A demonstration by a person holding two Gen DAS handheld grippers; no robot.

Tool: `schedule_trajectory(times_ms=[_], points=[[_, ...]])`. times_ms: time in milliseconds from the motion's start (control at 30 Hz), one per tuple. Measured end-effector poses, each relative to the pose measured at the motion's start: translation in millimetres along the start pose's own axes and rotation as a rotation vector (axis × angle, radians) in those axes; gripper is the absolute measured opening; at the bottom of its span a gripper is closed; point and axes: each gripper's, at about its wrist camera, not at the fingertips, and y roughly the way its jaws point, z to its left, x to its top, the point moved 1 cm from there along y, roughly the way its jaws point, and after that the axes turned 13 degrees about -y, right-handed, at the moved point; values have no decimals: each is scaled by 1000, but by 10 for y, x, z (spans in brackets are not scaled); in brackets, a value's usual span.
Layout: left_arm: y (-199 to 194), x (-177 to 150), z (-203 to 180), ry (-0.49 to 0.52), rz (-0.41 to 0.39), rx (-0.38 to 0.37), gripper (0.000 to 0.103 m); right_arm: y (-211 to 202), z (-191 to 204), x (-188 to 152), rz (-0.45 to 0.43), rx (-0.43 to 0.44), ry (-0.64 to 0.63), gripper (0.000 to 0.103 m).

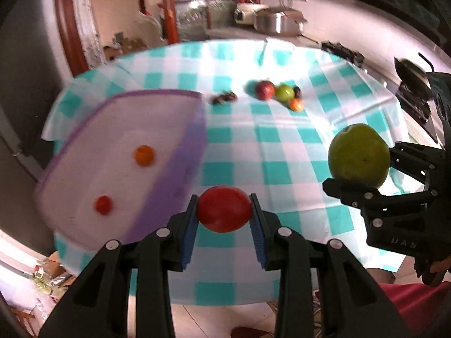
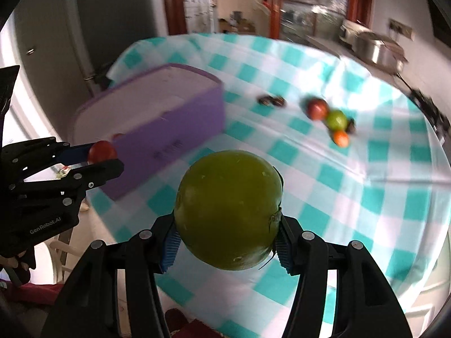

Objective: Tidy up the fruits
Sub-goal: 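Carry the green apple and tomato into the box and release both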

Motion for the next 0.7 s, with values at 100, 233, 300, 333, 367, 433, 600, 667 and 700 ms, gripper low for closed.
schedule_trajectory(times_ms=[100, 233, 300, 333, 367, 433, 600, 667, 700], points=[[-234, -13, 253, -37, -41, 33, 35, -57, 267, 176, -22, 21, -64, 56], [-440, -41, 541, -94, -78, 65, 35, -78, 610, 389, -38, 62, -163, 56], [-501, -54, 691, -126, -88, 79, 35, -57, 732, 488, -37, 79, -196, 56], [-515, -51, 746, -143, -89, 83, 35, -46, 793, 544, -37, 91, -211, 56], [-529, -54, 806, -163, -91, 89, 35, -35, 834, 578, -38, 99, -221, 56], [-533, -40, 927, -196, -95, 107, 35, 18, 910, 684, -35, 121, -252, 56], [-361, 134, 1258, -256, -75, 147, 35, 220, 986, 960, -32, 180, -291, 56], [-234, 224, 1392, -272, -47, 167, 35, 392, 995, 1124, -25, 217, -297, 56], [-147, 280, 1466, -279, -26, 183, 35, 486, 1006, 1199, -13, 237, -305, 56]])
